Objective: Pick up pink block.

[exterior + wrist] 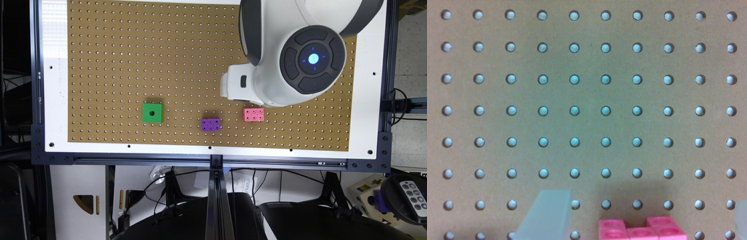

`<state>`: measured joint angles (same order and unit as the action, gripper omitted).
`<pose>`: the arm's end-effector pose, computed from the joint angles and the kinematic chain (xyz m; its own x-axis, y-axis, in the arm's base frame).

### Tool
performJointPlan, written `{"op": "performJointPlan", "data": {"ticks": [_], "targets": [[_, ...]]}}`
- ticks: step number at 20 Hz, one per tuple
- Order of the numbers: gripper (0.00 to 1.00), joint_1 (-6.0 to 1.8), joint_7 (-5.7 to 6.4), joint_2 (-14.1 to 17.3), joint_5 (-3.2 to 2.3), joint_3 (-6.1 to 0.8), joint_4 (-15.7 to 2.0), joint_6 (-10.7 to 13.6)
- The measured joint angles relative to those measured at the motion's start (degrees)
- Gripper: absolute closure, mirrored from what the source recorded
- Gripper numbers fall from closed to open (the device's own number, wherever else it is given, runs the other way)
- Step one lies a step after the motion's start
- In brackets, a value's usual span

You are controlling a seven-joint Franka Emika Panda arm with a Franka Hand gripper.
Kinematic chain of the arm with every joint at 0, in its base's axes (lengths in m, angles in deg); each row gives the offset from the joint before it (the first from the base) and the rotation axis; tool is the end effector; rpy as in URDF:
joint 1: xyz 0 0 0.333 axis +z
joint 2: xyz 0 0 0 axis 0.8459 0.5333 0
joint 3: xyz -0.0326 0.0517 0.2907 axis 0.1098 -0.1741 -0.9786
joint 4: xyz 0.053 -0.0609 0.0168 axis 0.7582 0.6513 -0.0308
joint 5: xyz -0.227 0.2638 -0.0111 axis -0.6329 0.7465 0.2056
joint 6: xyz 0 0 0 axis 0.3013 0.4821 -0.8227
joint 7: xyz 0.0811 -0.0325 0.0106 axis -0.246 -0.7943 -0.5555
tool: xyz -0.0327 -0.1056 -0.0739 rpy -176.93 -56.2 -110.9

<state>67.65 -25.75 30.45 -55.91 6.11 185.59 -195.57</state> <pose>0.5393 0.1181 0.2624 0.7029 -0.7113 0.0051 -0.7110 -0.7028 -0.0231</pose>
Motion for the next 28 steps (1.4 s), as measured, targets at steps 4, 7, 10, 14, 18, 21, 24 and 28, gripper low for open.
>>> {"op": "performJointPlan", "data": {"ticks": [4, 7, 10, 14, 18, 21, 24, 28], "targets": [[0.00, 0.00, 0.00, 0.0, 0.00, 0.00, 0.01, 0.0], [0.00, 0.01, -0.02, 0.0, 0.00, -0.03, -0.11, 0.0], [0.00, 0.01, -0.04, 0.0, 0.00, -0.05, -0.14, 0.0], [0.00, 0.01, -0.06, 0.5, 0.00, -0.05, -0.14, -0.2], [0.00, 0.01, -0.11, 2.7, 0.00, -0.04, -0.15, -2.4], [0.00, 0.01, -0.14, 3.5, 0.00, -0.03, -0.22, -3.4], [0.00, -0.06, -0.25, 3.9, 0.00, 0.06, -1.56, -3.5], [0.00, -0.13, -0.30, 6.4, 0.00, 0.09, -5.24, -3.4]]}}
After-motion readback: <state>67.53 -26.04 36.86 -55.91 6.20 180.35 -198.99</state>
